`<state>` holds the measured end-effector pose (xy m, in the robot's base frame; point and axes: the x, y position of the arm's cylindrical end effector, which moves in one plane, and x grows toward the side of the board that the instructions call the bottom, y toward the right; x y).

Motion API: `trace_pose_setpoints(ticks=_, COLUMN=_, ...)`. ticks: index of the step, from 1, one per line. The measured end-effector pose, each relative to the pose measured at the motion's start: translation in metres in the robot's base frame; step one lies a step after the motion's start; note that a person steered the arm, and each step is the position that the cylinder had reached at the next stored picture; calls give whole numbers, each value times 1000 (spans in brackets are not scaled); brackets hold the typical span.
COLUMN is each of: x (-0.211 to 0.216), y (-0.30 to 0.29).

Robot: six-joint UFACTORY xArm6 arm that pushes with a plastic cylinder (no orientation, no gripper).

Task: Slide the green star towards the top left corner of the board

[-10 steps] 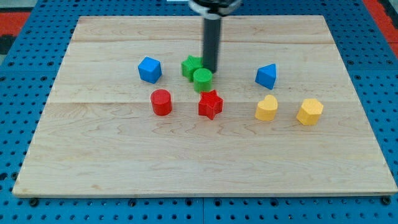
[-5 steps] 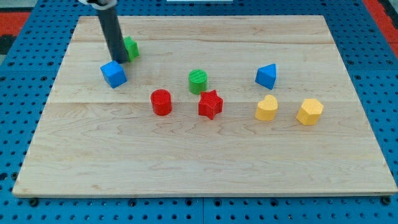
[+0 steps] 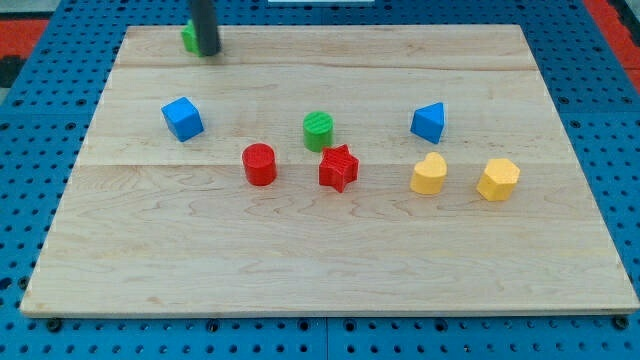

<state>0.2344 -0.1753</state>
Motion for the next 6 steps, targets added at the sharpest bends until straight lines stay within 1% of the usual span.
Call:
trace_pose_setpoints(ticks=1, x=15, y=24)
trace_pose_setpoints(ticks=2, x=-21, y=50)
trace_pose_setpoints(ticks=3, x=-42, y=30)
trace_pose_setpoints(ticks=4, x=-42, y=-9)
trace_pose_setpoints(ticks=5, x=-15, y=-8)
trace_pose_setpoints(ticks=6, x=27, y=51)
